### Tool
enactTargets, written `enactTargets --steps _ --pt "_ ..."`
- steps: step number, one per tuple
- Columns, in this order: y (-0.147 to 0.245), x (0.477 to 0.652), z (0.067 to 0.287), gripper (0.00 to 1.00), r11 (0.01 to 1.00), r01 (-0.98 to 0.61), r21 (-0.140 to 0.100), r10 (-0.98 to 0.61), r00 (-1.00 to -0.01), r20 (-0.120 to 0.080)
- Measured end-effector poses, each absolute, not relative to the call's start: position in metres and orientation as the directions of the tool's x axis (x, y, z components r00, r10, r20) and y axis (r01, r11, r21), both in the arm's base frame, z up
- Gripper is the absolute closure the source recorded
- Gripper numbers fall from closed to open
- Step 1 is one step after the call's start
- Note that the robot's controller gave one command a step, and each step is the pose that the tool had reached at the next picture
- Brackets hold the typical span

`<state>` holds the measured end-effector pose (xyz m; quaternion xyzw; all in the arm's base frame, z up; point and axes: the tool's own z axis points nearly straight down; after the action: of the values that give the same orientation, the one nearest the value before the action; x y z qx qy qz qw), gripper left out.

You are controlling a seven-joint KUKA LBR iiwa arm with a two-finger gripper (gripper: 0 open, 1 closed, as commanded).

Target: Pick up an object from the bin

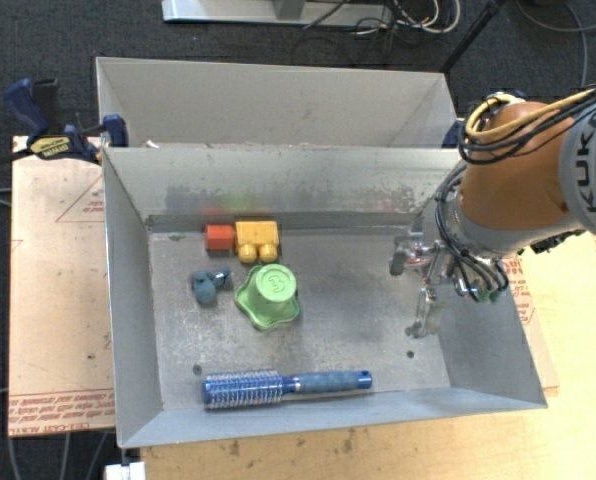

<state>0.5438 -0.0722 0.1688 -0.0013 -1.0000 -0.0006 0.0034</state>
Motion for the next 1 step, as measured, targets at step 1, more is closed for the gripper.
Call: enactTargets --steps 1 --pt "0.0054 0.4871 0.0853 0.00 0.990 -0.143 0.004 -0.143 -0.990 0.002"
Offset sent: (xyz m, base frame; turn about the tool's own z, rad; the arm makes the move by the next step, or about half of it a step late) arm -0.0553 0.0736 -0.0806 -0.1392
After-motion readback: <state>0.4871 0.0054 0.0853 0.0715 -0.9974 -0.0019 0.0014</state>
